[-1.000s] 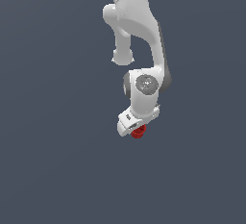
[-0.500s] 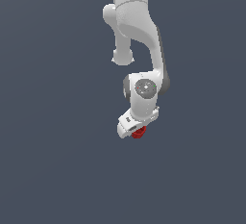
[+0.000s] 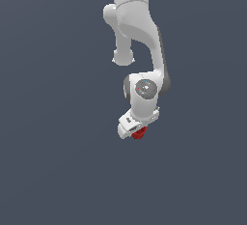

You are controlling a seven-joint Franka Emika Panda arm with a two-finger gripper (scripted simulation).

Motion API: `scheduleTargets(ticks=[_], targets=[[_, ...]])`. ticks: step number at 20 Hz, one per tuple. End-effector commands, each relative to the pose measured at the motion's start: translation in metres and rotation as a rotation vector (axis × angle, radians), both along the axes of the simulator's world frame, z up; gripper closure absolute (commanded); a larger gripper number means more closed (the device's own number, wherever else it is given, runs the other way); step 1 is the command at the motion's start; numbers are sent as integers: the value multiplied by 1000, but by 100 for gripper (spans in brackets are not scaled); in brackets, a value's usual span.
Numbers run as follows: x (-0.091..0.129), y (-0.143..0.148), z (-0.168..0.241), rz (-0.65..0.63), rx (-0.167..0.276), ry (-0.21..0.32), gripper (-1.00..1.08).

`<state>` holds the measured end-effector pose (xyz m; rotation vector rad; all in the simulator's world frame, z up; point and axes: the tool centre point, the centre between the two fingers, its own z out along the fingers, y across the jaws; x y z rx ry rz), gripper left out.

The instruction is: Pick up the object and move it to a goal position.

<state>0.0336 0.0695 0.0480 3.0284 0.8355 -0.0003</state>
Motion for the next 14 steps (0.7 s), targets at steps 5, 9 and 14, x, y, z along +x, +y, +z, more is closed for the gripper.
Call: scheduleTargets(ticks=[5,9,14], targets=[[4,-7,15,24,5,-18,108],[9,-17,34,55,12,-40,108],[17,-34,67,110,24,-78,108]])
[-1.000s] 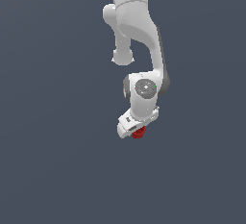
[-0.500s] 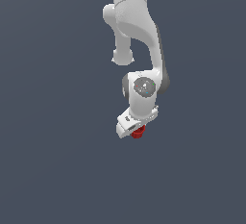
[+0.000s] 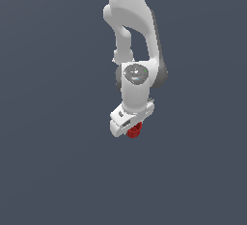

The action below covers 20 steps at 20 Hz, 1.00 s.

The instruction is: Pick up the object and move it to a goal position.

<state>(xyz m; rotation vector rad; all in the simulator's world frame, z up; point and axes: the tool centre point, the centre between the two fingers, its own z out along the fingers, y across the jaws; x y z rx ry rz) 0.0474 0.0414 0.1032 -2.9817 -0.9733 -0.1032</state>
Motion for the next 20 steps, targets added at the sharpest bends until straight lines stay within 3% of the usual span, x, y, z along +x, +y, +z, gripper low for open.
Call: scheduleTargets(ticks=[1,20], targets=[[5,-10,20,30,6,-24,108],[39,-86,174,284,70,-197,108]])
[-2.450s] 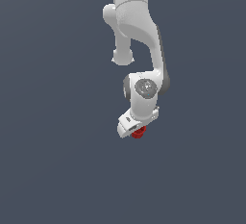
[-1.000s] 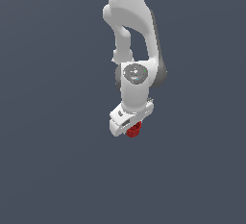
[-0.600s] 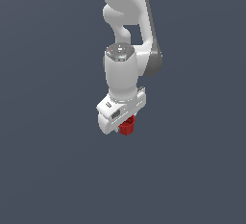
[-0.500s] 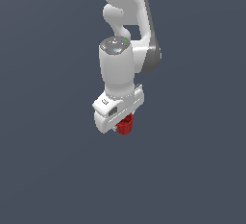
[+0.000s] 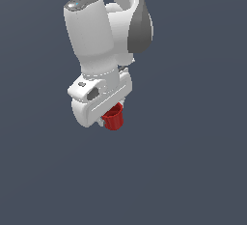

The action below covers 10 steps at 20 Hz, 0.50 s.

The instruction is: Pick up the object and move it to a goal position.

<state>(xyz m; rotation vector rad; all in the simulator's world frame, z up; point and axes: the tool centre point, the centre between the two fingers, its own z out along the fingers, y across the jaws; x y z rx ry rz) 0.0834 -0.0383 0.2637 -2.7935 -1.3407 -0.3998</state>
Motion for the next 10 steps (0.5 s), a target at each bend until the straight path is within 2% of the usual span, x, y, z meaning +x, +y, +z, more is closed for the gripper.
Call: scheduleTargets(ticks=[1,10], targets=[[4,-10,22,35,9,-25,108],[19,-49,100,163,44,-112,108]])
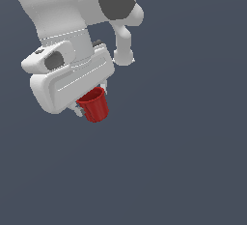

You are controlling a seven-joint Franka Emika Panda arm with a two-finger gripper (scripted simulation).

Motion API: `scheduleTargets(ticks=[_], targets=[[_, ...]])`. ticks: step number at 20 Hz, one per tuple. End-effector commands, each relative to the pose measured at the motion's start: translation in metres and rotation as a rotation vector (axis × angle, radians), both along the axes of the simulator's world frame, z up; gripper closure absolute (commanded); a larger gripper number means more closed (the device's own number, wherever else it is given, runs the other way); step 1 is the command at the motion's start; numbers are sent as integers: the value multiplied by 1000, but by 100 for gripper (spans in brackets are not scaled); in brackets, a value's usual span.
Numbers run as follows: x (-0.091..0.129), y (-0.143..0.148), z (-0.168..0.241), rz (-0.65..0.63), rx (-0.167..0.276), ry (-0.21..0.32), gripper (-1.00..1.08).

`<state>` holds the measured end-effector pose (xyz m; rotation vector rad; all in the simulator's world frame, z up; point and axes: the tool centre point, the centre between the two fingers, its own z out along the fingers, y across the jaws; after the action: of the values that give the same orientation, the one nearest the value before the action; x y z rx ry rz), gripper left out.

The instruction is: Pick up the object and move it to a goal position.

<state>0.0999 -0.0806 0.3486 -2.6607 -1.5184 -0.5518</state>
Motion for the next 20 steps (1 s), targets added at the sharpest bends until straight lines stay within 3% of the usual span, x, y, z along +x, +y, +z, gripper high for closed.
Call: scheduleTargets(ticks=[1,11,20], targets=[[4,-11,24,38,10,-27,108],[17,-49,96,155,43,-105,108],[24,-68,130,211,60,-141,108]])
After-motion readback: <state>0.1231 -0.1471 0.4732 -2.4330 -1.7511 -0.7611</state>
